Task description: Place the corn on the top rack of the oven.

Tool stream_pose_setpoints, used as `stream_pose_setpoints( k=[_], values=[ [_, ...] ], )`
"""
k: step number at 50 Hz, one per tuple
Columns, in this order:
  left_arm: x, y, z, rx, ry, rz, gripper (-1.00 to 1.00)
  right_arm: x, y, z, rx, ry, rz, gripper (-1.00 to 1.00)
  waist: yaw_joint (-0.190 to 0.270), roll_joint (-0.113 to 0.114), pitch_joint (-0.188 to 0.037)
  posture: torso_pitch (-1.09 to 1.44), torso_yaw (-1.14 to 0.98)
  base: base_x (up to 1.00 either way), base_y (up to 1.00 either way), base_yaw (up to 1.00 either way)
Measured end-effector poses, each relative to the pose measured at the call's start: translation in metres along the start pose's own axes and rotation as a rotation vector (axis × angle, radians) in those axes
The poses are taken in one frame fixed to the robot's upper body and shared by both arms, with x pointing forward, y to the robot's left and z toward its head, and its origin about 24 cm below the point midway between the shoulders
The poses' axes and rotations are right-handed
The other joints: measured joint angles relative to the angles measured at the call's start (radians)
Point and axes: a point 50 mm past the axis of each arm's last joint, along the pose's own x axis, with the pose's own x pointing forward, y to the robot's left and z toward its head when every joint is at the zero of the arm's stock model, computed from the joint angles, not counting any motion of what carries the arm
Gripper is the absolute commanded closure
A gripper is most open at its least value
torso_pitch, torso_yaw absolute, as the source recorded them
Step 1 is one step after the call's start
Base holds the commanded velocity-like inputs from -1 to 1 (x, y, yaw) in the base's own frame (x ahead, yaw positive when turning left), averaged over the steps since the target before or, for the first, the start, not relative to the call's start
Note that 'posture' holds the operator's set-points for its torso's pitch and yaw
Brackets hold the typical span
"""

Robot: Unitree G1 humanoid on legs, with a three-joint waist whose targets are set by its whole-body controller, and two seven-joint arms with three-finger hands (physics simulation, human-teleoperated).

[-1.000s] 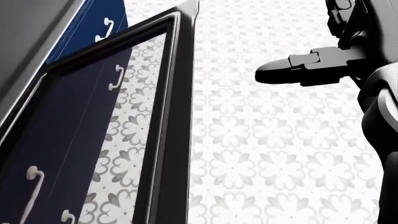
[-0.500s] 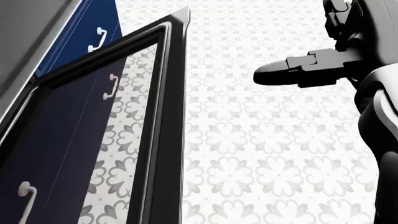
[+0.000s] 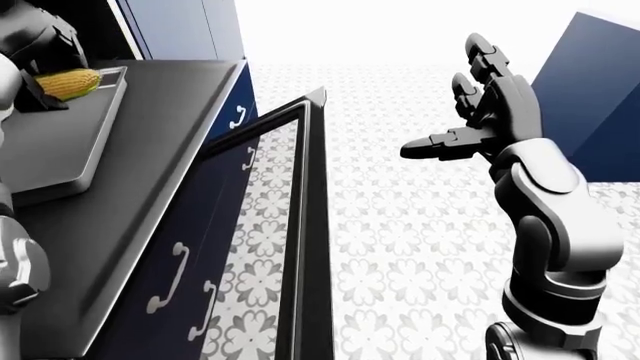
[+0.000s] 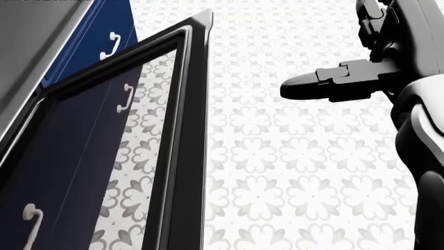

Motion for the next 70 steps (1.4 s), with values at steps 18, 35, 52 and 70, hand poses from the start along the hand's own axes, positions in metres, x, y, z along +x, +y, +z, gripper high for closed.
stream_pose_setpoints(
  k=[18,35,52,70],
  values=[
    [-0.003,-0.025,-0.006,0.074,0.054,-0.029,0.33,0.000,0.000,0.000,0.001,-0.002,0.000,-1.00,-0.004,0.006,-0.005,0.00,0.00,0.00,0.00,0.00],
    [-0.005,-0.037,-0.009,0.109,0.071,-0.050,-0.26,-0.001,-0.001,0.002,0.000,-0.006,-0.002,-1.00,-0.006,0.011,-0.008,0.00,0.00,0.00,0.00,0.00],
    [-0.006,-0.035,-0.015,0.123,0.090,-0.067,-1.00,0.000,0.000,0.000,0.002,0.000,0.001,-1.00,-0.008,0.014,-0.009,0.00,0.00,0.00,0.00,0.00],
    [-0.001,0.010,-0.010,0.040,0.074,-0.018,-1.00,-0.002,-0.001,0.004,0.002,-0.009,-0.003,-1.00,-0.004,0.006,-0.004,0.00,0.00,0.00,0.00,0.00]
  ],
)
